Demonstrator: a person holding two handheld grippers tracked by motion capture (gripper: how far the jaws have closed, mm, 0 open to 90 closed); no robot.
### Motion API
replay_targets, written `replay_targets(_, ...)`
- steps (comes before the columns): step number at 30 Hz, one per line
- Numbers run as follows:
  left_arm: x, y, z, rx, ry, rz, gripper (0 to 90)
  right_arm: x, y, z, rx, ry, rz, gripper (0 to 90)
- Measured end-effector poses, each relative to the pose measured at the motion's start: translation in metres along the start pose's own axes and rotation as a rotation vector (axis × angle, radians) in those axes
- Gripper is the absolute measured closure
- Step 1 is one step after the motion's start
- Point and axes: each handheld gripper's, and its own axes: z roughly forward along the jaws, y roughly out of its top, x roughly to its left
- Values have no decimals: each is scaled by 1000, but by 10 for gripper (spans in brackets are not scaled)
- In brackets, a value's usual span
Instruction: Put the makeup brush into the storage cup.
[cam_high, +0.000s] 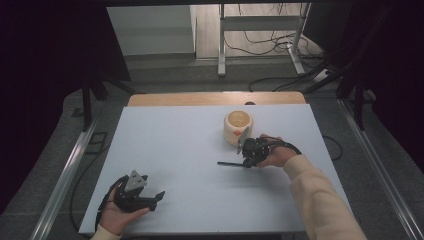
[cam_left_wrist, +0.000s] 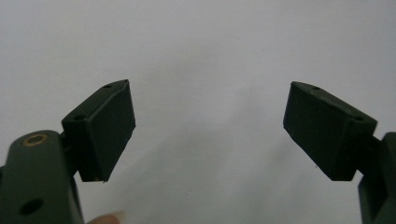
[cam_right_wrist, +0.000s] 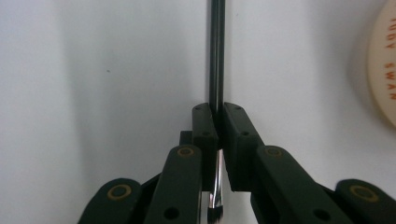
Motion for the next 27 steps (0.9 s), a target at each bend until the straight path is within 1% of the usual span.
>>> replay_targets(2,0,0,0,-1,1,1,168,0,0,-4,-32,-3,5,839)
replay_targets(4,0,0,0,-1,0,1,168,1,1,-9,-43,-12,17,839)
replay_targets(5,-1,0,0,-1,0,2,168,3,1,-13,-58,-10,21,839)
replay_targets(7,-1,0,0,-2,1,3,168,4,2,-15,-61,-18,24,838)
replay_targets(10,-1,0,0,-3,1,2,168,9,4,-20,-95,-35,14,838)
replay_targets(11,0,0,0,-3,1,0,168,14,6,-24,-113,-28,15,838)
replay_targets(12,0,0,0,-3,1,0,168,15,6,-25,-124,-28,8,838)
replay_targets(14,0,0,0,-2,1,1,168,16,7,-26,-132,-32,1,838)
replay_targets(15,0,0,0,-2,1,1,168,18,7,-27,-136,-23,6,838)
replay_targets(18,0,0,0,-2,2,1,168,21,7,-28,-154,-26,1,838)
replay_targets(20,0,0,0,-1,3,0,168,25,7,-31,-181,-31,-1,839)
replay_targets(23,0,0,1,1,2,0,168,28,6,-32,-196,-32,1,838)
replay_targets(27,-1,1,1,2,2,1,168,33,5,-31,-194,-31,15,838)
